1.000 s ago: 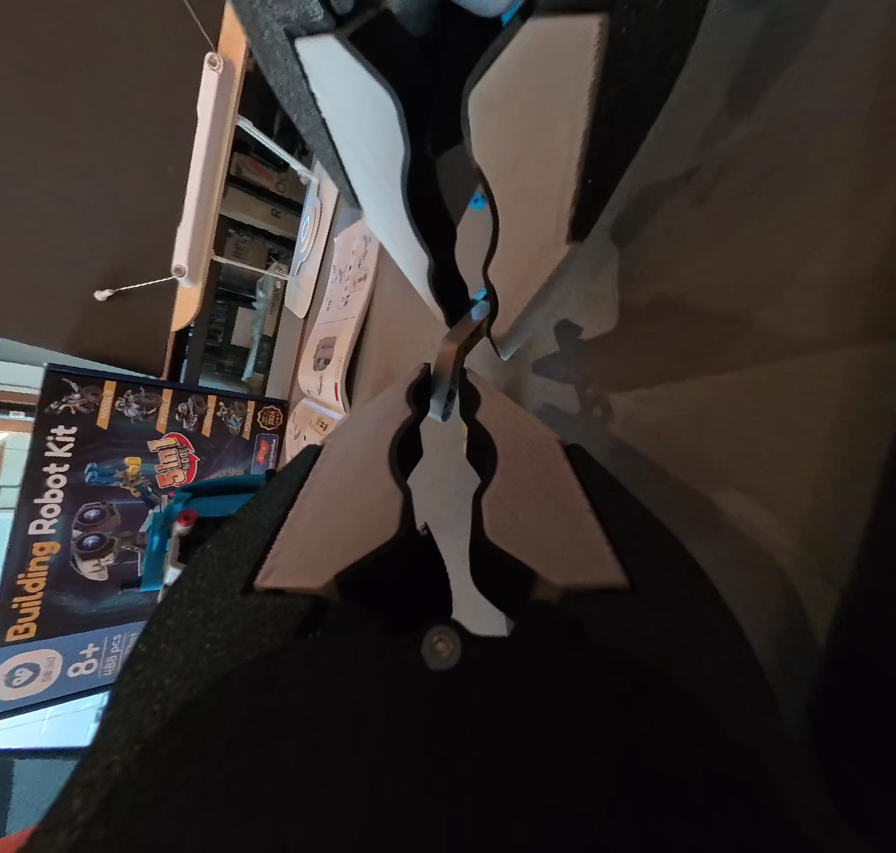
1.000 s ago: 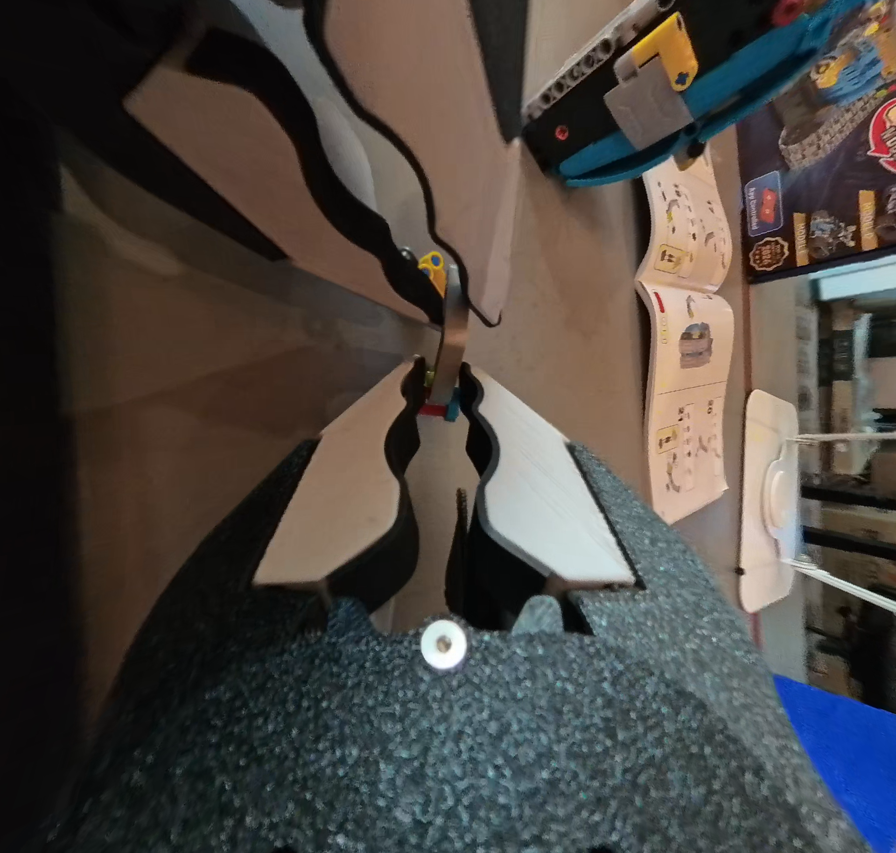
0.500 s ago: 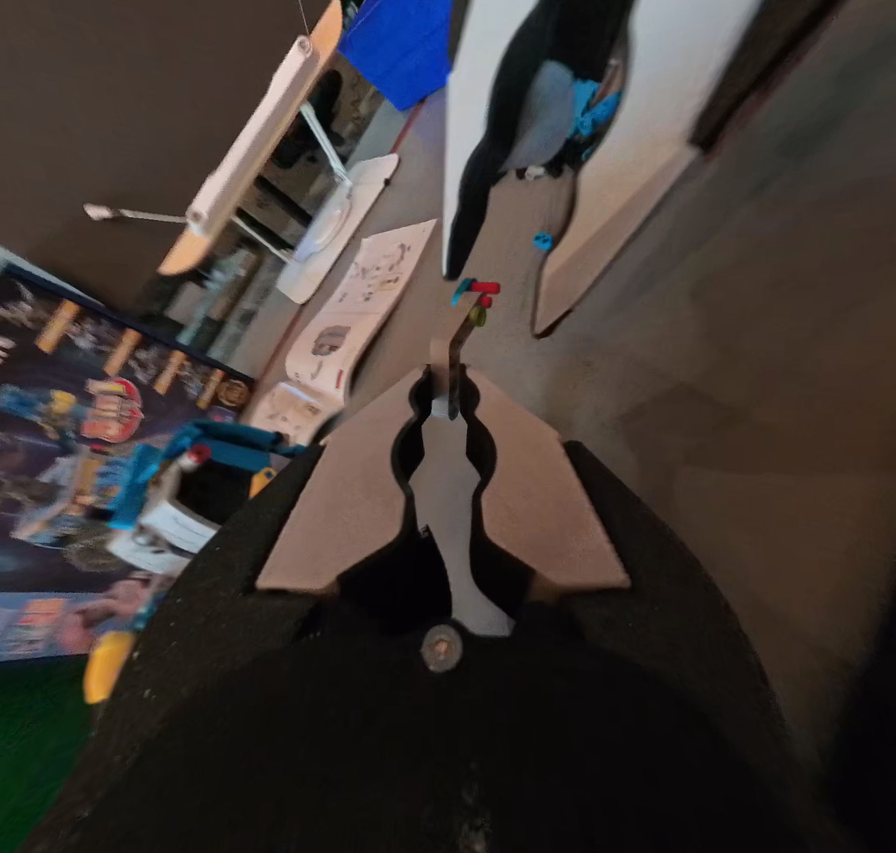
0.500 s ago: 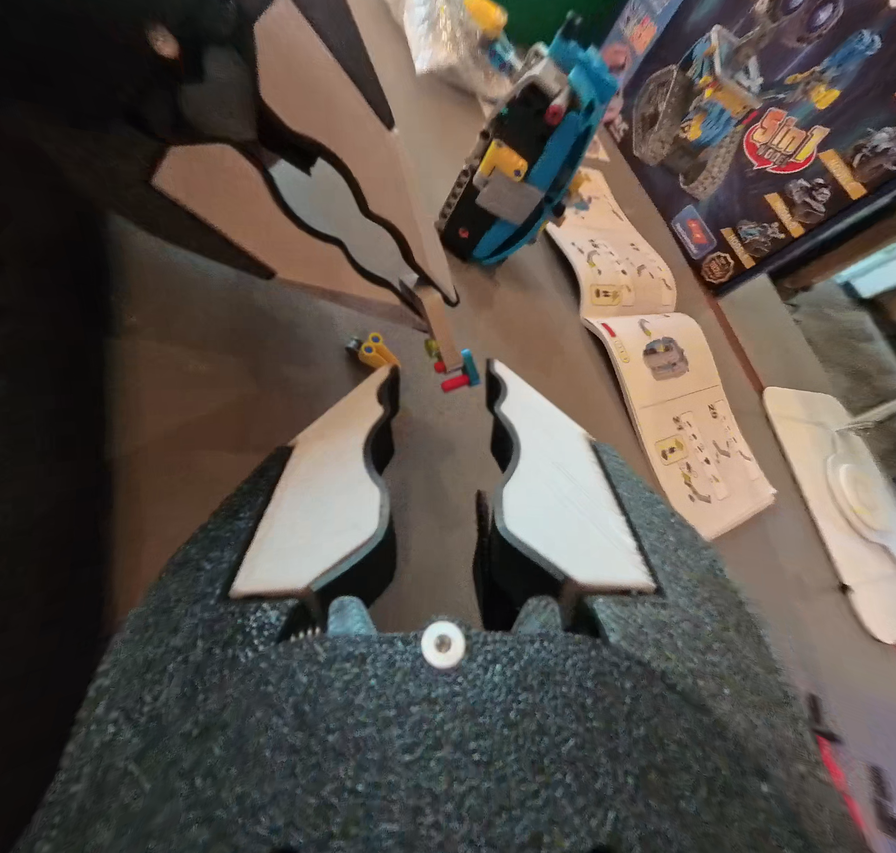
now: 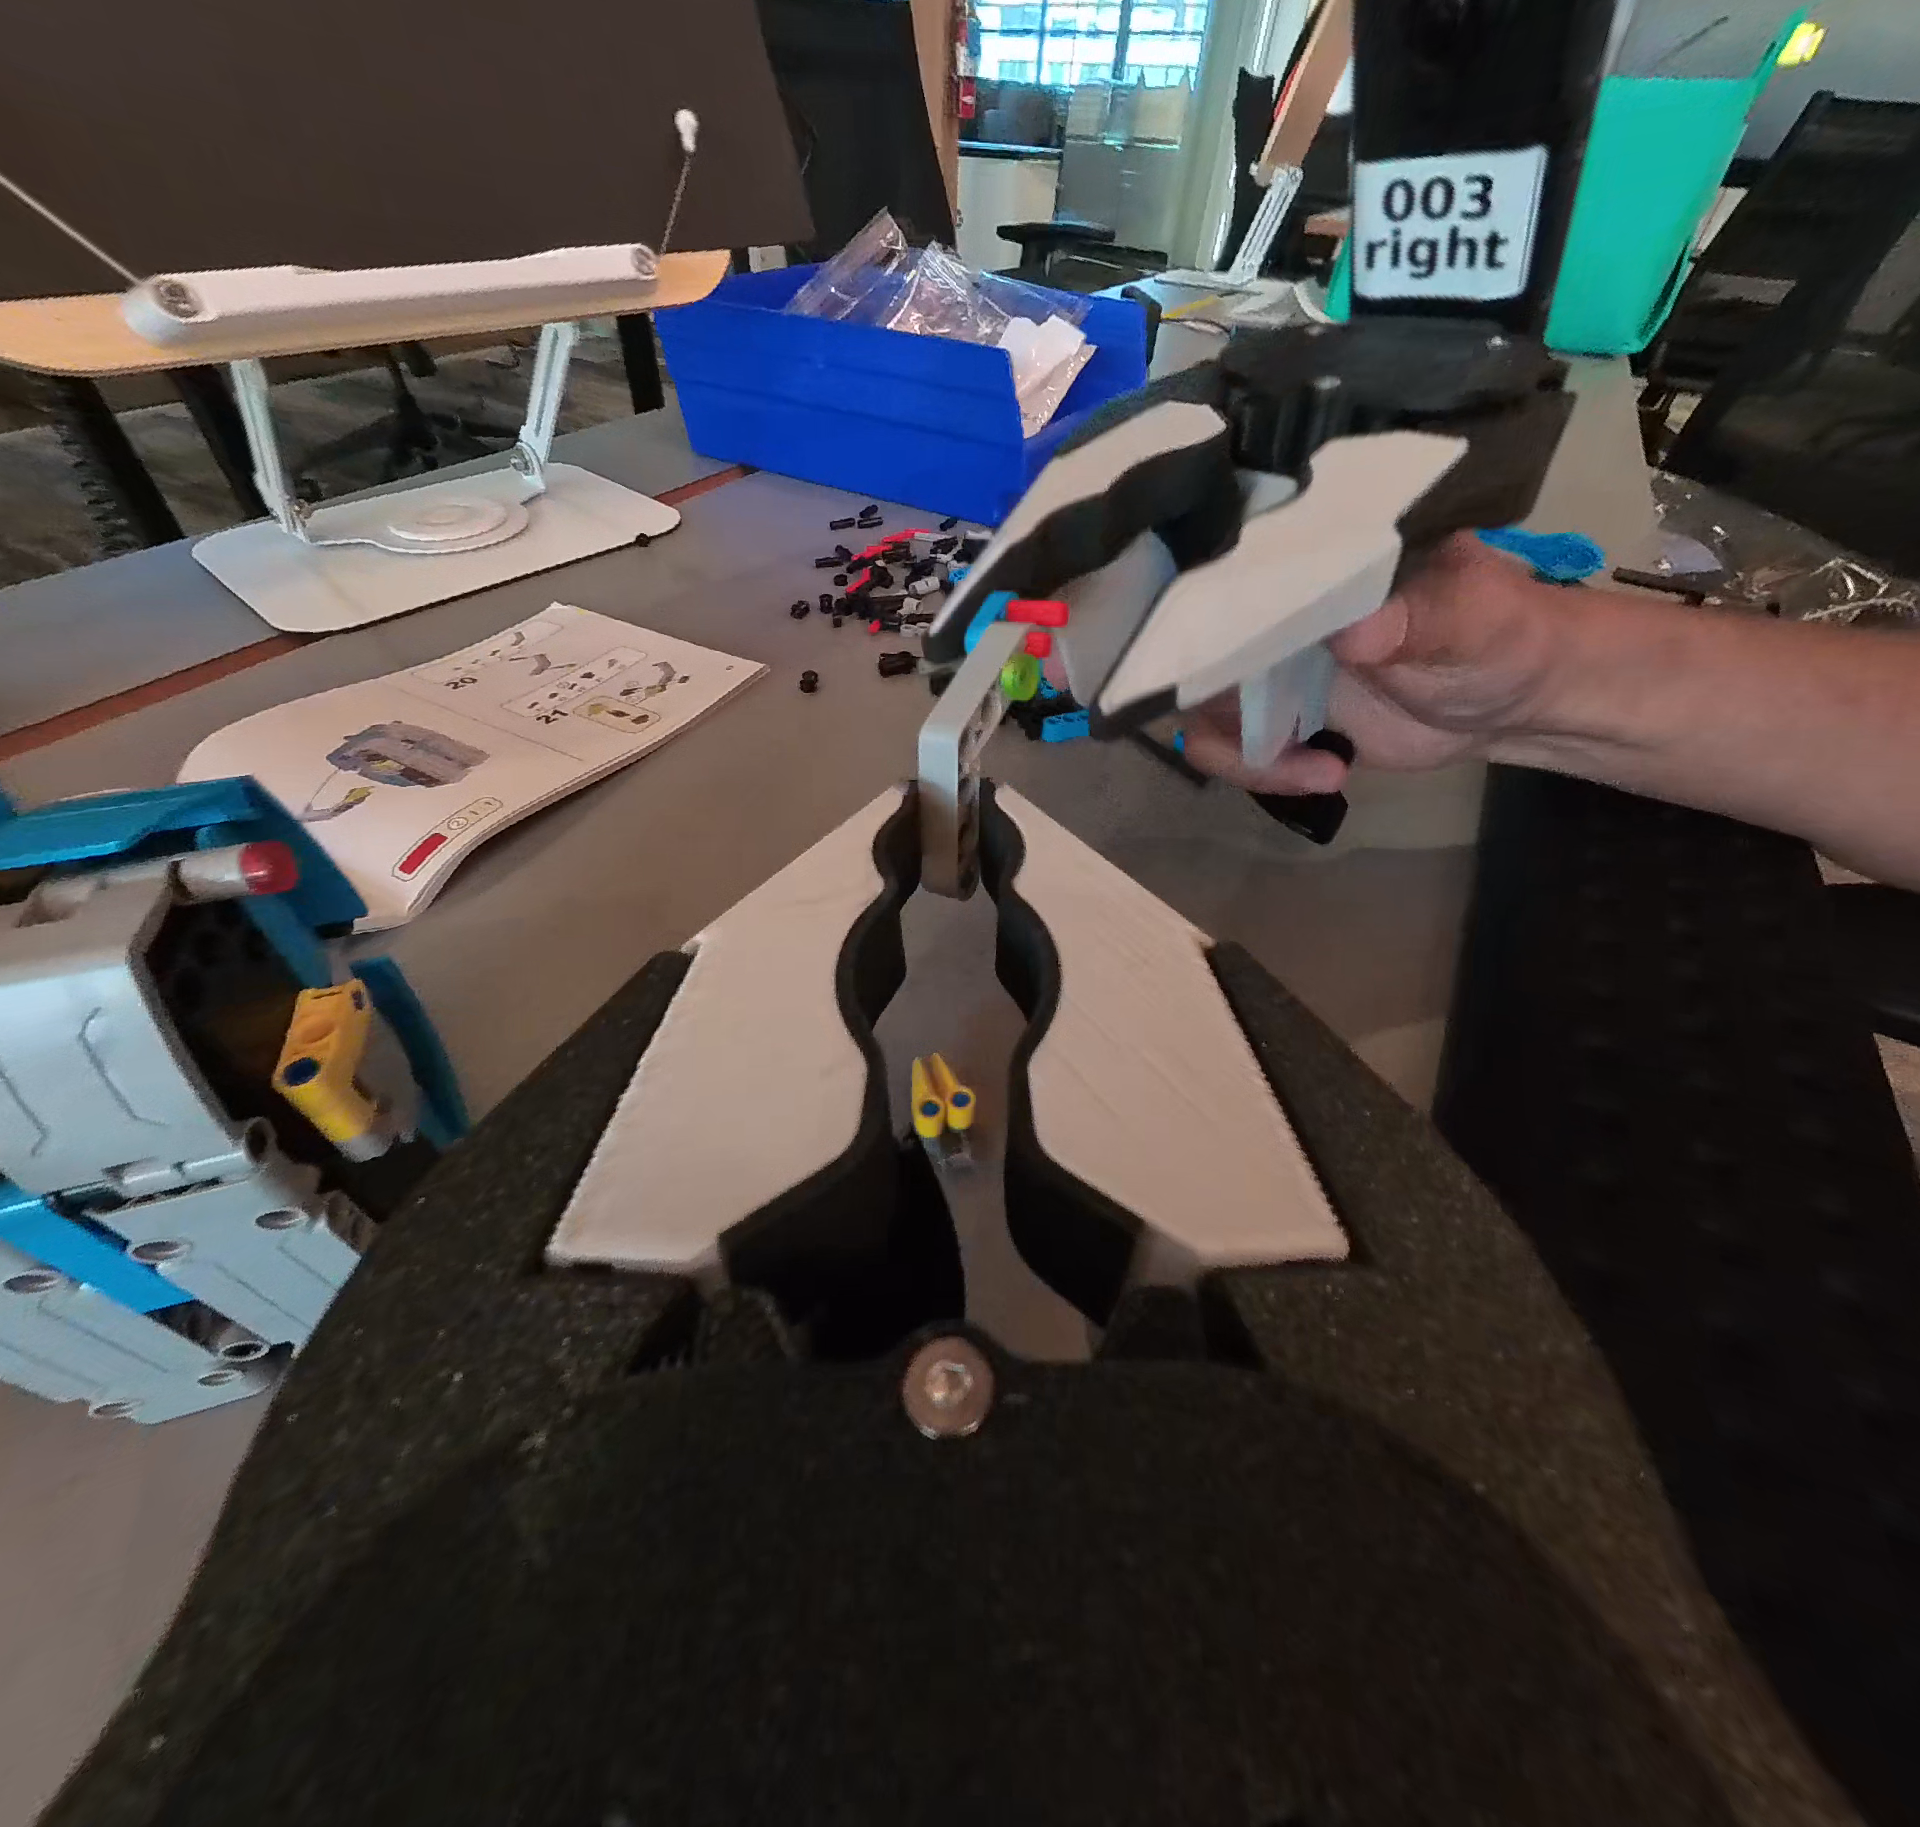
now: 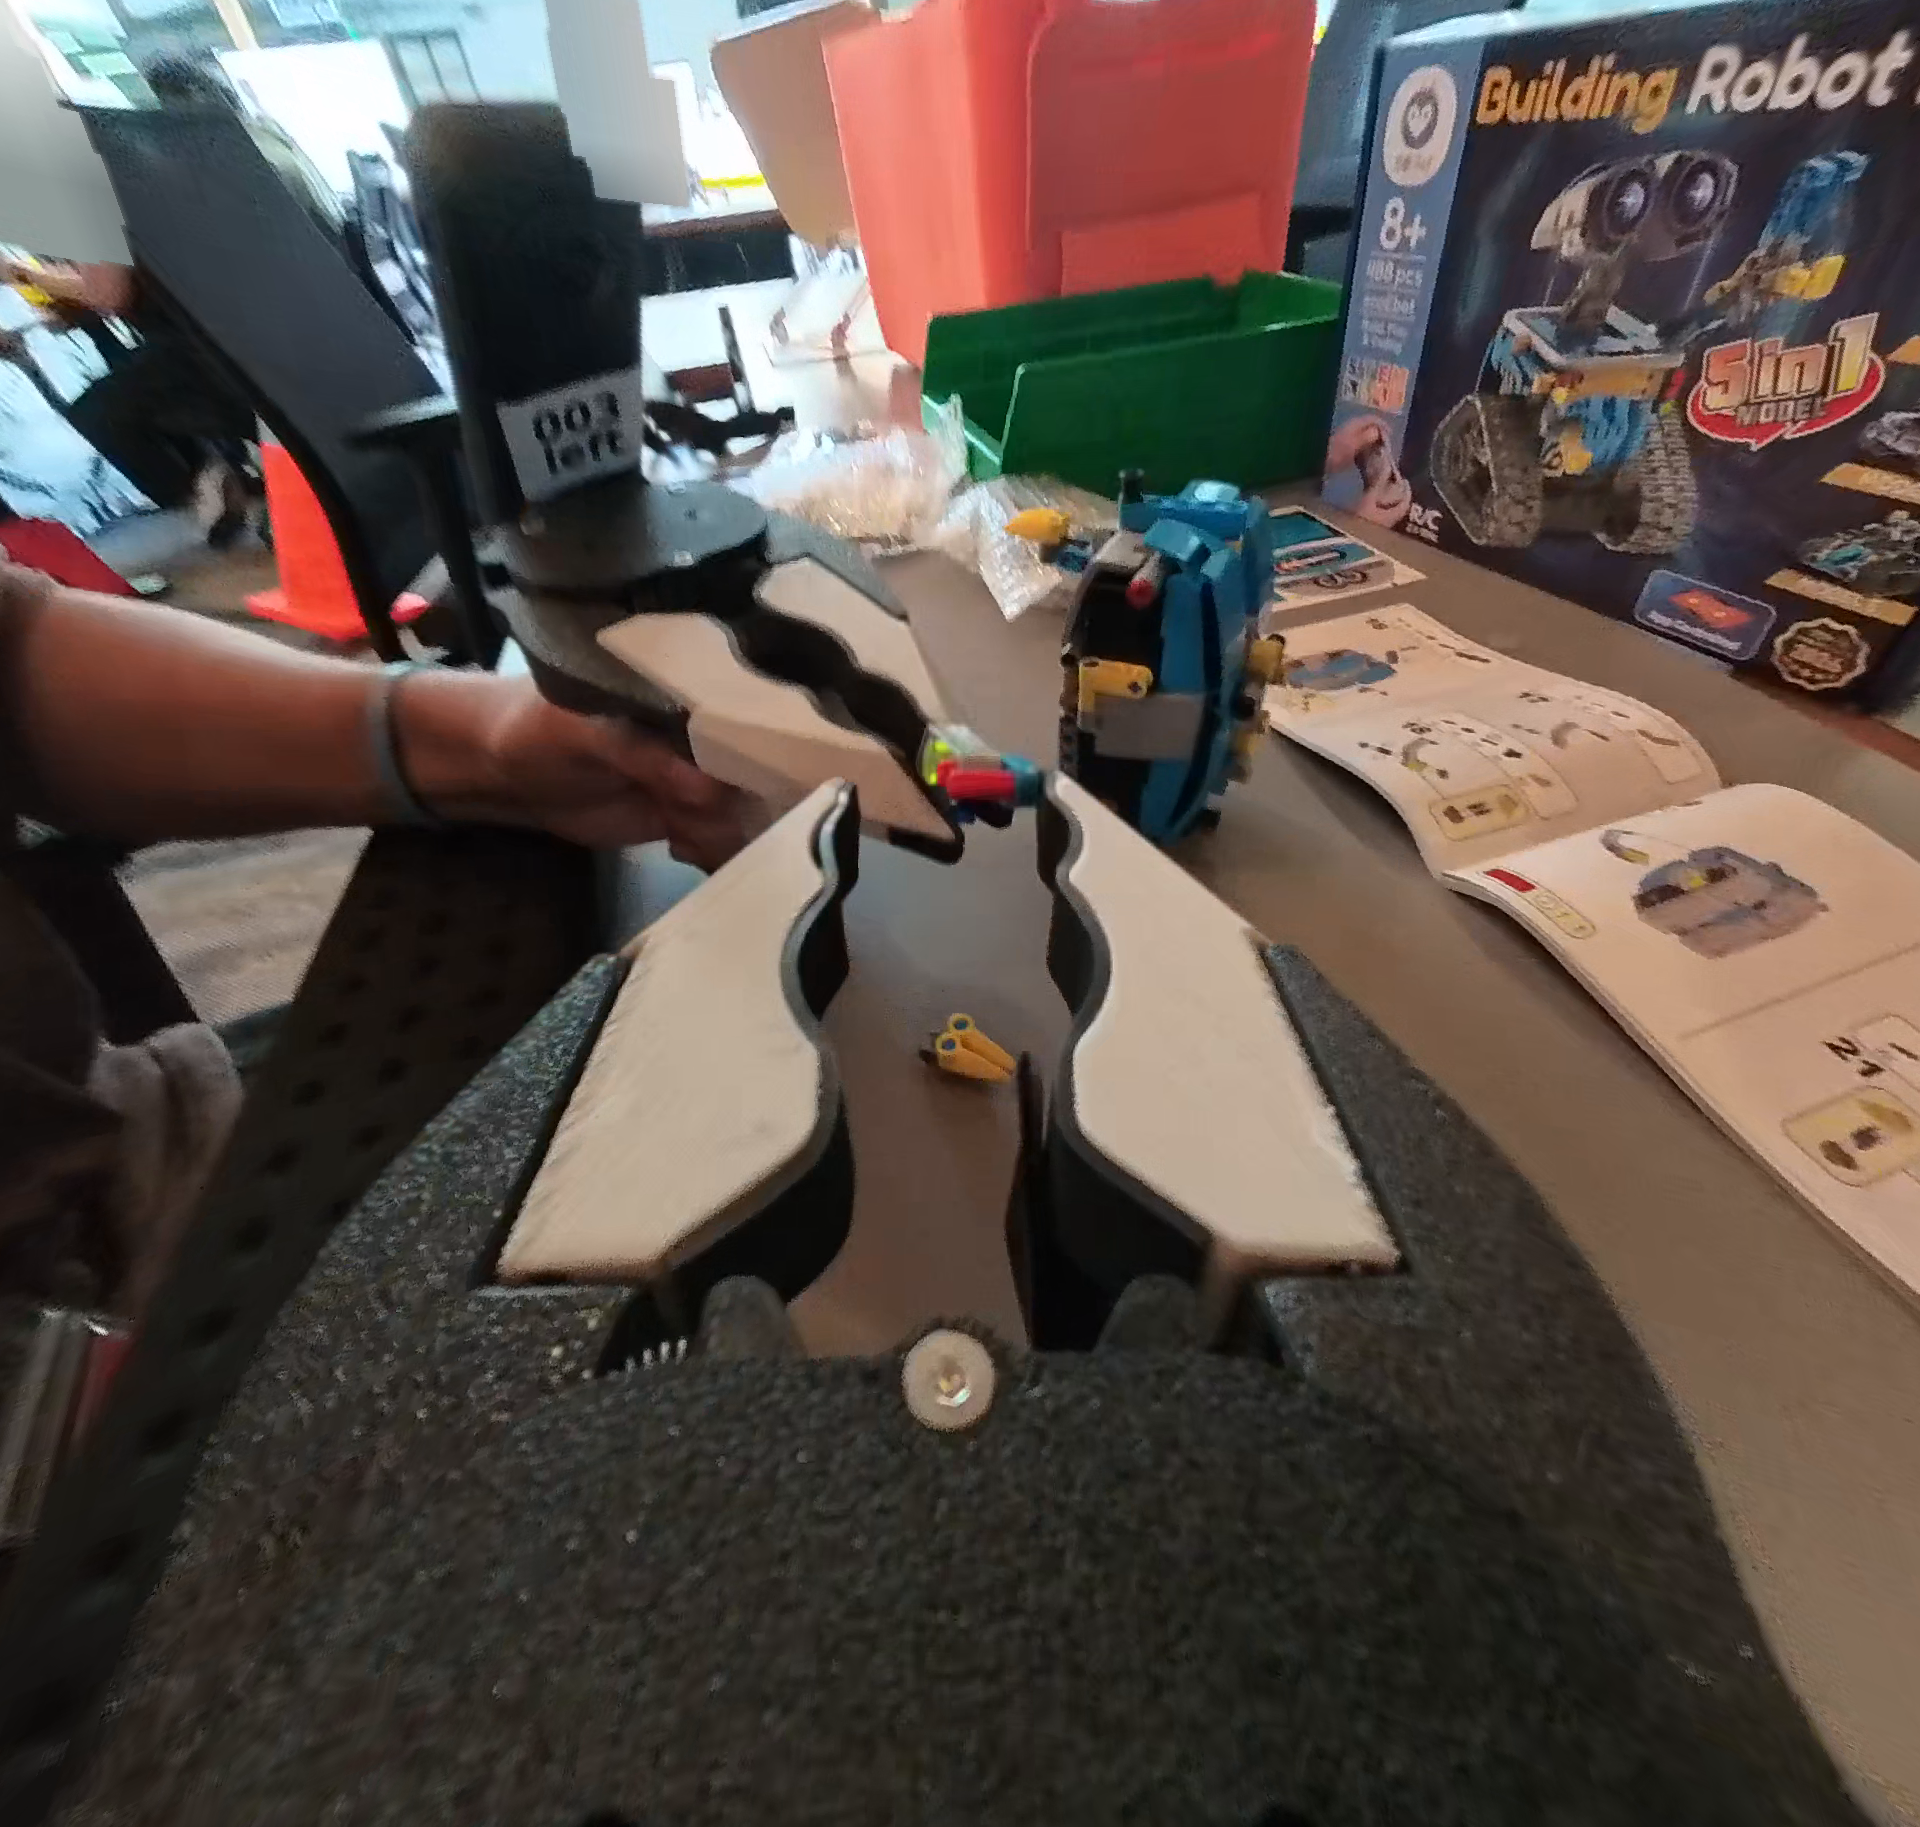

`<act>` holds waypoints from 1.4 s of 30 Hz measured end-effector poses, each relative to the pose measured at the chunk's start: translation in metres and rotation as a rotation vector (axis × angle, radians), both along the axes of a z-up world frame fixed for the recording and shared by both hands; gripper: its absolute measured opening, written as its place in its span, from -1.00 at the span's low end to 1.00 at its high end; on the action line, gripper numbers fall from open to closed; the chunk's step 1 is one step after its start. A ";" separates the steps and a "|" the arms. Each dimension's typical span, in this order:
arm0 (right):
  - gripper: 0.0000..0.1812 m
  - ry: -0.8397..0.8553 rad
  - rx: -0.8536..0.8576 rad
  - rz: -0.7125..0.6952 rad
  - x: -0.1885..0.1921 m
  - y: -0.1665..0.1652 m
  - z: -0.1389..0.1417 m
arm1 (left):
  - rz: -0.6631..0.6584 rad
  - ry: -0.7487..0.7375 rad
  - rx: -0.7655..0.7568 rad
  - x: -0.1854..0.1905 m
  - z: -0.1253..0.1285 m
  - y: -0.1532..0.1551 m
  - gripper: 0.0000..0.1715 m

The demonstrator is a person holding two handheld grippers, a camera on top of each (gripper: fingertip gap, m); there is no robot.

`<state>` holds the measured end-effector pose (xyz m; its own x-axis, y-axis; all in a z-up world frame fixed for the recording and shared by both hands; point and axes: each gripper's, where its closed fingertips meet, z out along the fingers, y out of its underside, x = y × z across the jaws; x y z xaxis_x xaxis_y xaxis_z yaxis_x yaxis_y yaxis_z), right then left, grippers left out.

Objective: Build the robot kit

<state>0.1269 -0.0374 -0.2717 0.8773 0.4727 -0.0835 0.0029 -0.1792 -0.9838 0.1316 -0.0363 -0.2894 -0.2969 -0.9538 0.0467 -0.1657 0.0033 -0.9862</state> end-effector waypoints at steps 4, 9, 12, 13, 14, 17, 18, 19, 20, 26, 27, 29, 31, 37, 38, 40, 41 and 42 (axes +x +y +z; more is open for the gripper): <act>-0.79 0.036 0.036 0.007 0.002 -0.004 0.008 | -0.027 -0.002 0.030 -0.001 -0.001 -0.010 -0.89; -0.81 0.106 0.027 0.078 -0.001 -0.011 0.013 | -0.110 -0.009 -0.019 -0.004 0.000 -0.022 -0.83; -0.82 0.105 0.027 0.091 0.003 -0.015 0.014 | -0.165 -0.028 -0.092 -0.009 0.009 -0.027 -0.69; -0.82 0.116 0.025 0.105 0.003 -0.018 0.015 | -0.182 -0.041 -0.105 -0.012 0.012 -0.029 -0.70; -0.82 0.134 0.026 0.132 0.001 -0.021 0.016 | -0.198 -0.040 -0.113 -0.013 0.012 -0.030 -0.70; -0.82 0.176 -0.002 0.217 -0.009 -0.028 0.015 | -0.263 -0.044 -0.137 -0.018 0.015 -0.039 -0.80; -0.82 0.175 -0.011 0.237 -0.013 -0.028 0.014 | -0.280 -0.050 -0.139 -0.020 0.016 -0.041 -0.87; -0.82 0.181 -0.020 0.267 -0.017 -0.029 0.013 | -0.285 -0.052 -0.134 -0.021 0.016 -0.042 -0.89; -0.82 0.192 -0.020 0.271 -0.019 -0.028 0.014 | -0.281 -0.054 -0.131 -0.021 0.016 -0.040 -0.90; -0.54 0.017 -0.269 0.187 -0.001 0.000 -0.031 | 0.006 -0.022 0.012 -0.031 0.009 0.041 -0.92; -0.53 -0.074 -0.369 0.229 -0.006 -0.002 -0.051 | 0.053 -0.015 0.046 -0.036 0.006 0.053 -0.91; -0.50 -0.287 -0.452 0.270 -0.008 -0.002 -0.081 | 0.100 -0.004 0.101 -0.043 0.002 0.063 -0.91; -0.51 -0.369 -0.431 0.307 -0.013 0.004 -0.092 | 0.114 0.017 0.152 -0.044 -0.005 0.062 -0.91; -0.63 -0.589 -0.436 0.408 -0.014 0.011 -0.116 | 0.186 -0.008 0.263 -0.034 -0.005 0.056 -0.91; -0.66 -0.596 -0.447 0.431 -0.016 0.011 -0.118 | 0.186 -0.019 0.257 -0.033 -0.003 0.054 -0.91; -0.80 -0.596 -0.443 0.430 -0.014 0.014 -0.116 | 0.170 -0.027 0.236 -0.033 -0.002 0.051 -0.91; -0.80 -0.583 -0.436 0.432 -0.015 0.014 -0.115 | 0.165 -0.020 0.226 -0.033 -0.004 0.051 -0.91; -0.80 -0.561 -0.430 0.434 -0.016 0.013 -0.113 | 0.166 -0.011 0.222 -0.033 -0.005 0.053 -0.91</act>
<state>0.1105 -0.0242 -0.3845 0.5891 0.8057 0.0616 0.6288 -0.4092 -0.6612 0.0988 0.0171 -0.2947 -0.1348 -0.9759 -0.1714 -0.1712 0.1933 -0.9661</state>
